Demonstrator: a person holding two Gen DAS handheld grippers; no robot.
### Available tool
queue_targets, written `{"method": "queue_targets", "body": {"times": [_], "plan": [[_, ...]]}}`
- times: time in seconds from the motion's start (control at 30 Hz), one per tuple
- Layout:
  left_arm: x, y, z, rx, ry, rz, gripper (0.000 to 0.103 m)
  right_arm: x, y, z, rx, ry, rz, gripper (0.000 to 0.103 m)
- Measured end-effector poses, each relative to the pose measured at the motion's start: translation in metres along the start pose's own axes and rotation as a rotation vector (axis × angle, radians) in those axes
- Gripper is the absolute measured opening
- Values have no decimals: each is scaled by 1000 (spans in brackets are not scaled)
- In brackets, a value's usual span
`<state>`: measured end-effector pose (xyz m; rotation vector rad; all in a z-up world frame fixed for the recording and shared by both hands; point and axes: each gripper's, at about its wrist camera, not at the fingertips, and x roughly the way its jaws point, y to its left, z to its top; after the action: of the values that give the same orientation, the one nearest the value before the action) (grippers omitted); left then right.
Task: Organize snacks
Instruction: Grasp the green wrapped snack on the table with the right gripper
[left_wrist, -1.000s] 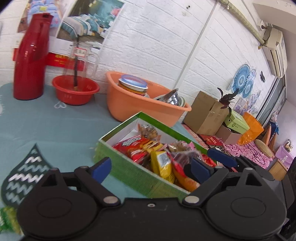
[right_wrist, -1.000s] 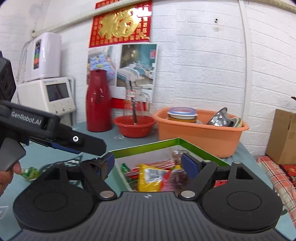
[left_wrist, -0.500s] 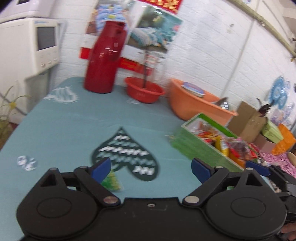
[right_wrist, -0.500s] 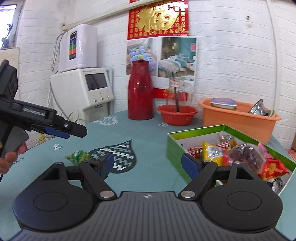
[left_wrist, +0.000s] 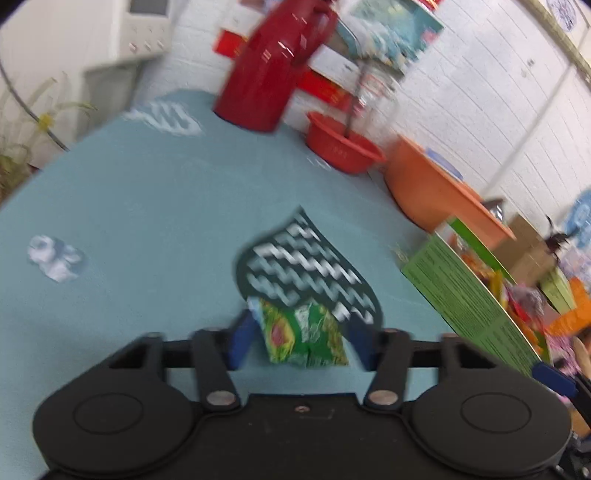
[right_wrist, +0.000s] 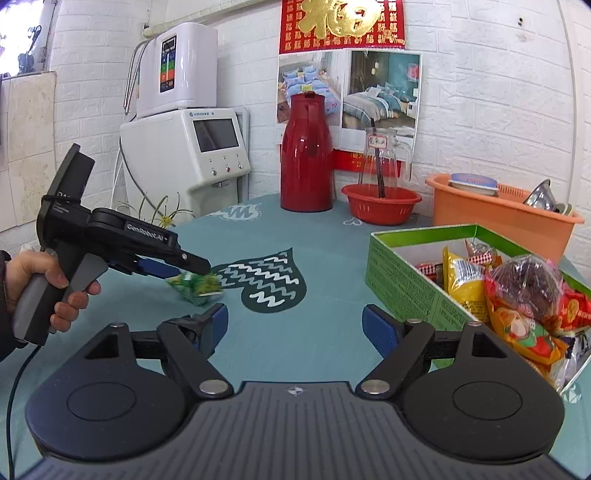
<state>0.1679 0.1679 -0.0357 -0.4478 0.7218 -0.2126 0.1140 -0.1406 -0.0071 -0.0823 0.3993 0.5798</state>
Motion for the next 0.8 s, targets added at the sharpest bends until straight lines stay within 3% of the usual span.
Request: {"method": "queue_targets", "body": {"times": [0.1, 0.23, 0.3, 0.37, 0.4, 0.6, 0.8], "plan": [[10, -19, -16, 40, 67, -73, 28, 1, -2, -8, 23, 17, 18, 103], [21, -55, -35, 120, 120, -167, 33, 5, -5, -19, 43, 53, 12, 103], [21, -68, -39, 145, 128, -189, 43, 5, -8, -22, 46, 62, 16, 103], [14, -75, -39, 160, 104, -179, 83, 5, -9, -23, 43, 65, 21, 103], [9, -75, -38, 157, 83, -175, 89, 6, -10, -23, 42, 66, 25, 103], [-13, -59, -18, 134, -25, -105, 96, 30, -7, -15, 69, 78, 86, 103], [-7, -41, 2, 81, -39, -95, 98, 68, -3, -3, 127, 99, 160, 103]]}}
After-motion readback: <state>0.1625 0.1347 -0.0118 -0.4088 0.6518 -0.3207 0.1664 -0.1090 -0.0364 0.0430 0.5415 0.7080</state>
